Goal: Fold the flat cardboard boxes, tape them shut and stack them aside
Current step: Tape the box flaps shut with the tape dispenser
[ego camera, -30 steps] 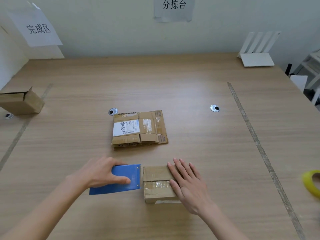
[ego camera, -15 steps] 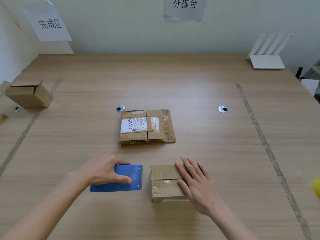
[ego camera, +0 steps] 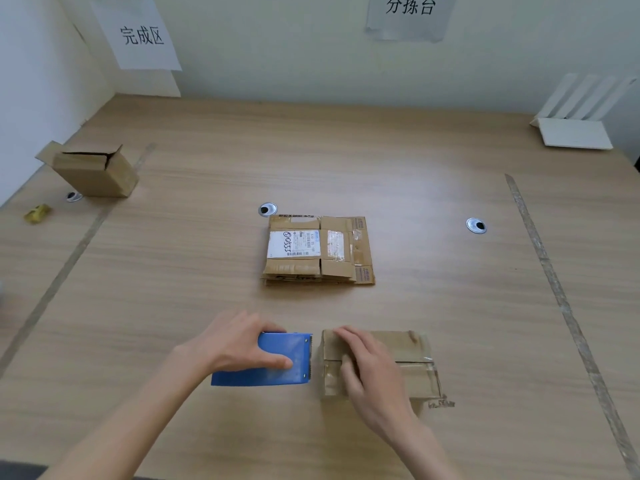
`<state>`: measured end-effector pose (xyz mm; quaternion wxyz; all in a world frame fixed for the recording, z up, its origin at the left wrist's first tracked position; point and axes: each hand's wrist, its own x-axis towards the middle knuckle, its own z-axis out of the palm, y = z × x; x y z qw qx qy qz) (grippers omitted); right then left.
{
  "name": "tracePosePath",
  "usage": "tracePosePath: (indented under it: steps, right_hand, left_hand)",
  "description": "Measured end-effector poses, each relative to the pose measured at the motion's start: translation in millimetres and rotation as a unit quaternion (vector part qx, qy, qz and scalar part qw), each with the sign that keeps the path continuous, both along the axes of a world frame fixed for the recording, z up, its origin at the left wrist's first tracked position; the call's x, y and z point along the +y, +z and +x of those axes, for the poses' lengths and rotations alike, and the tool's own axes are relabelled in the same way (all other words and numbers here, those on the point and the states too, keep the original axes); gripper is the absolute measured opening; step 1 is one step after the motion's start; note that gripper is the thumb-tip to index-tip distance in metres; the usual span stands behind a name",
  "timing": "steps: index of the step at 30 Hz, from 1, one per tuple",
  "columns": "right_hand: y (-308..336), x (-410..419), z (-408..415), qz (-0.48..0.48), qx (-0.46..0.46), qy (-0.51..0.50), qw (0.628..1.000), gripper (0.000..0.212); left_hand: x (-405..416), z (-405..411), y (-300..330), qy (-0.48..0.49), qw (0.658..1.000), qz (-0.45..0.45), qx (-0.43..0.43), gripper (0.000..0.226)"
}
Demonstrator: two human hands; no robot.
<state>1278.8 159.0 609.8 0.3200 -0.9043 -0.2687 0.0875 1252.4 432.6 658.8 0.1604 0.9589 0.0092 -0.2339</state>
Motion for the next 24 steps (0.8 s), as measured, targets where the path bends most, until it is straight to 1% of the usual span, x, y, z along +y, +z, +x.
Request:
tracePosePath:
  steps: [2,4,6,10,14,18,24]
  right_hand:
    - [-4.5,4.8,-3.4,-0.039,-0.047,-0.009,0.998,0.042]
    - [-12.6,4.3,-6.1,-0.071,-0.087,0.006,0.994,0.044]
    - [-17.5,2.6,-6.6,-0.090,-0.107,0.012,0.990,0.044]
    - [-19.1,3.4,-5.0,-0.096,-0.093,0.012,0.991,0.043]
    - [-18.3,12.0,-3.9,-0.083,-0.057,-0.037,0.994,0.041]
    - [-18.6,17.8,-5.1,-0.087,-0.067,-0.056,0.992,0.042]
    - [-21.0,15.2,-4.7,-0.102,-0.072,-0.044,0.991,0.042]
  left_hand:
    - [2.9,-4.2,-0.3,0.011,1.000,-0.018,0.007,0.055]
    - [7.2,-7.3,1.5,0.023,0.999,-0.032,0.006,0.055]
    - [11.2,-8.9,5.1,0.030,0.999,-0.036,0.004,0.053]
    - [12.0,-9.7,7.7,0.029,0.999,-0.035,0.008,0.051]
    - [7.4,-10.1,0.0,0.035,0.999,-0.038,0.011,0.051]
    - [3.6,-9.4,-11.4,0.047,0.998,-0.036,0.013,0.051]
    - [4.5,-9.7,-14.9,0.045,0.998,-0.037,0.019,0.054]
